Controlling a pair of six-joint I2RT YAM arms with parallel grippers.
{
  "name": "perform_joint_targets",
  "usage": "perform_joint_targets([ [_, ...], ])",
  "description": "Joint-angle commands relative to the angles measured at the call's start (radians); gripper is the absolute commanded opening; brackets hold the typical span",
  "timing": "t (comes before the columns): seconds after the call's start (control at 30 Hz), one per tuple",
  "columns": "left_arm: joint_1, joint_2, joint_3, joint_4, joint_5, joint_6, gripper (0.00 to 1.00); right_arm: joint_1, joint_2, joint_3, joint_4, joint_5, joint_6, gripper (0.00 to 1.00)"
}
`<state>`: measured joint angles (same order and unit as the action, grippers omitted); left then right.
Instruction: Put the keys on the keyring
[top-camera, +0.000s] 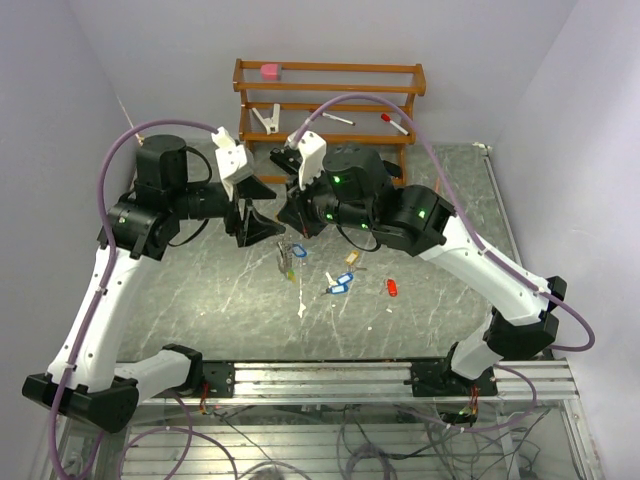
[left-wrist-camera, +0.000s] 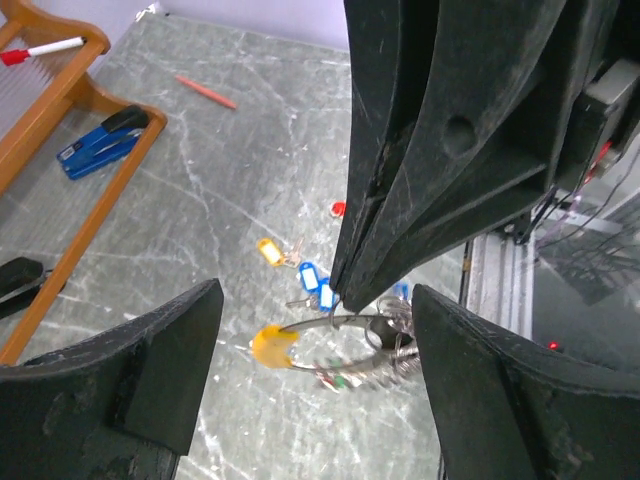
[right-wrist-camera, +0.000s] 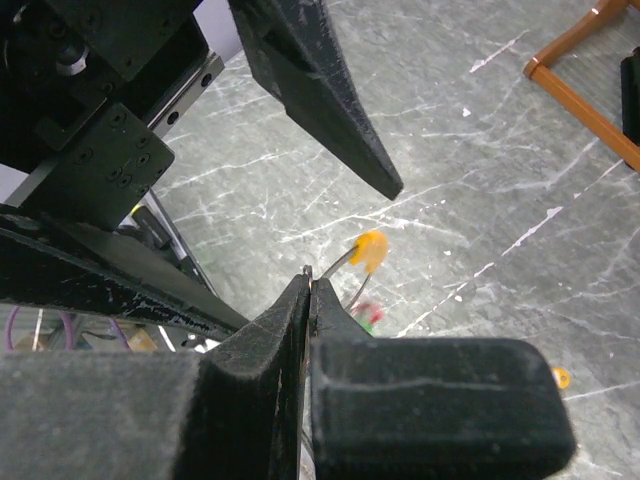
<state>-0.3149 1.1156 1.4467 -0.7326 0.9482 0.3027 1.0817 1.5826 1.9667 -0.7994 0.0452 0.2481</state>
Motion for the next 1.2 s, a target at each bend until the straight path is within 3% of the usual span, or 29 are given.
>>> perform_joint_targets([
  [0.0,0.006,0.003,-0.041,0.17,0.093,-0.183,0.88,0.013,-0.008,0.022,0.018,0.012,0.008,0.0],
  [0.17,0.005,0.014,-0.099,0.185,0.054,-0.189,0.88,0.017,0.0,0.038,0.014,0.018,0.006,0.0],
  [0.47,0.005,0.019,-0.076,0.1,0.032,-0.121,0.86,0.021,0.02,0.067,0.008,0.016,0.001,0.0],
  [1.17,0.005,-0.028,-0.111,0.144,0.208,-0.027,0.55,0.021,0.009,0.081,0.0,0.004,-0.003,0.0],
])
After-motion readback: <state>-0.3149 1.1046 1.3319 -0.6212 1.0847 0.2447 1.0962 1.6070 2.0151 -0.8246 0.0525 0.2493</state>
